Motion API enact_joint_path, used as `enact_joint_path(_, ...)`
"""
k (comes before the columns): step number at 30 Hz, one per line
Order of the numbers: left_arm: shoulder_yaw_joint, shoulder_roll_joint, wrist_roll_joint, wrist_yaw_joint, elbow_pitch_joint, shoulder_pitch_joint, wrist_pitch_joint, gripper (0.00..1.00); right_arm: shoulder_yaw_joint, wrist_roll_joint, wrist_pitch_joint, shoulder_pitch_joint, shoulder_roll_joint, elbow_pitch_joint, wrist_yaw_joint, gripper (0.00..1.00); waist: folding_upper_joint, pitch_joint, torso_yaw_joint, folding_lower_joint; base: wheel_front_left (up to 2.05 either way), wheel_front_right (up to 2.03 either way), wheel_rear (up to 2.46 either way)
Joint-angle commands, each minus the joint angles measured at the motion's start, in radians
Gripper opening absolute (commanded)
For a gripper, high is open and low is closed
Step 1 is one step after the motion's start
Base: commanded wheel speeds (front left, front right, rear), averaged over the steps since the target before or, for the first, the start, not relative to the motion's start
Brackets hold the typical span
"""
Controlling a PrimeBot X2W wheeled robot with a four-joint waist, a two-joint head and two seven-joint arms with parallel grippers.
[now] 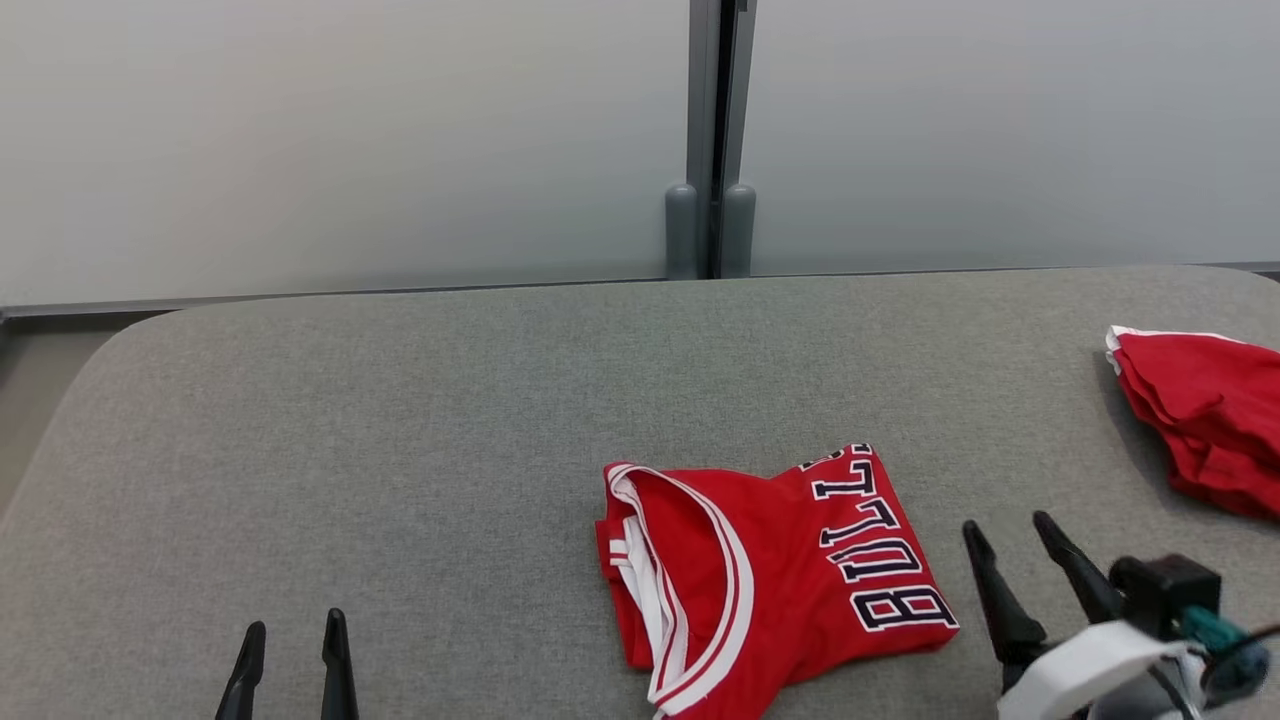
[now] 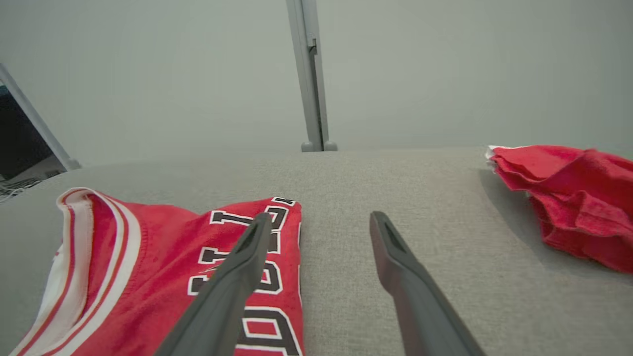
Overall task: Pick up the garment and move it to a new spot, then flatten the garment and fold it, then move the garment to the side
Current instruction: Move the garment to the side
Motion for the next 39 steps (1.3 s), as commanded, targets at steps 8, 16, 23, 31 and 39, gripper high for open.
enact_joint_path(8,-0.023,0.004,0.002,-0.011,0.013,-0.042,0.0,1.0,0.251,0.242,0.275,-0.22,-0.154,0.117,0.0,1.0,0.0,0.041,0.04,0.0,0.0,0.0,0.0)
enact_joint_path(16,-0.049,0.004,-0.007,-0.005,0.008,-0.074,0.0,1.0,0.332,0.325,0.322,-0.317,-0.156,0.284,0.0,1.0,0.0,0.097,0.104,0.0,0.0,0.0,0.0)
enact_joint_path(23,-0.05,0.004,-0.004,0.003,0.0,-0.09,0.0,1.0,0.408,0.46,0.37,-0.36,-0.136,0.367,0.0,0.14,0.0,0.126,0.127,0.0,0.0,0.0,0.0)
enact_joint_path(31,-0.042,0.004,-0.015,0.004,-0.019,-0.105,0.0,1.0,0.354,0.613,0.36,-0.531,-0.251,0.325,0.0,0.0,0.0,0.16,0.046,0.0,0.0,0.0,0.0)
enact_joint_path(39,-0.06,0.004,-0.001,-0.005,-0.022,-0.139,0.0,1.0,0.315,0.591,0.412,-0.7,-0.396,0.344,0.0,0.0,0.0,0.199,-0.025,0.0,0.0,0.0,0.0)
